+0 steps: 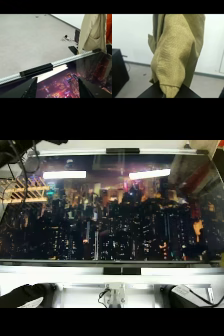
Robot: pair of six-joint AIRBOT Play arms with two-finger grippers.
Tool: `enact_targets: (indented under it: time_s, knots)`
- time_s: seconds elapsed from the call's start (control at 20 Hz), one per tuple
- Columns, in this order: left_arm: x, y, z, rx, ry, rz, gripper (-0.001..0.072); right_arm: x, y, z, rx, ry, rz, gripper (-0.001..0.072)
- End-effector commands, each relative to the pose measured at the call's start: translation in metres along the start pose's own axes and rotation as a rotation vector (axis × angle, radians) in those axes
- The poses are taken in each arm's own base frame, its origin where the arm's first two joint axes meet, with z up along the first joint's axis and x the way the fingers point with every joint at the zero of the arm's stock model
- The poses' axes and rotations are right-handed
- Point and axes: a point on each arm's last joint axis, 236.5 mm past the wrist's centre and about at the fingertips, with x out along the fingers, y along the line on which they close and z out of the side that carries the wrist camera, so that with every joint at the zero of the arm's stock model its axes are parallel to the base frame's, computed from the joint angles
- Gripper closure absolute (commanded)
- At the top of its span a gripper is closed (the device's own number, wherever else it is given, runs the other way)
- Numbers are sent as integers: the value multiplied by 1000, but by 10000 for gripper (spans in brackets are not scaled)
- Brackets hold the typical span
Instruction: Fold the shirts.
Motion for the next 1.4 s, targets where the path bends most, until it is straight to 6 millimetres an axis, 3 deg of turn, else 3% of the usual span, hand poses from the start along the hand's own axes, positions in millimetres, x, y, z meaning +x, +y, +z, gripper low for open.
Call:
enact_targets:
  time_s: [0.0,0.25,0.45,0.7,0.8,0.95,1.2,1.35]
  knots:
    - [0,0,0,1,2,1,90,9,-40,2,30,-17,-82,663]
    - [0,0,-3,1,14,1,90,16,-88,-3,62,-10,-161,663]
    - [-1,0,-25,1,106,2,90,23,-116,-1,79,-38,-198,663]
    - [-2,1,-29,1,121,2,90,28,-150,-18,117,6,-255,662]
    - [-2,1,-29,1,121,2,92,20,-163,-19,127,23,-287,662]
    - [-1,1,-29,1,121,3,96,0,-176,-1,129,-18,-319,662]
    - [-2,1,-29,1,121,3,97,-18,-199,-14,147,50,-389,662]
    - [-1,1,-29,2,121,3,97,-29,-219,-9,195,28,-435,662]
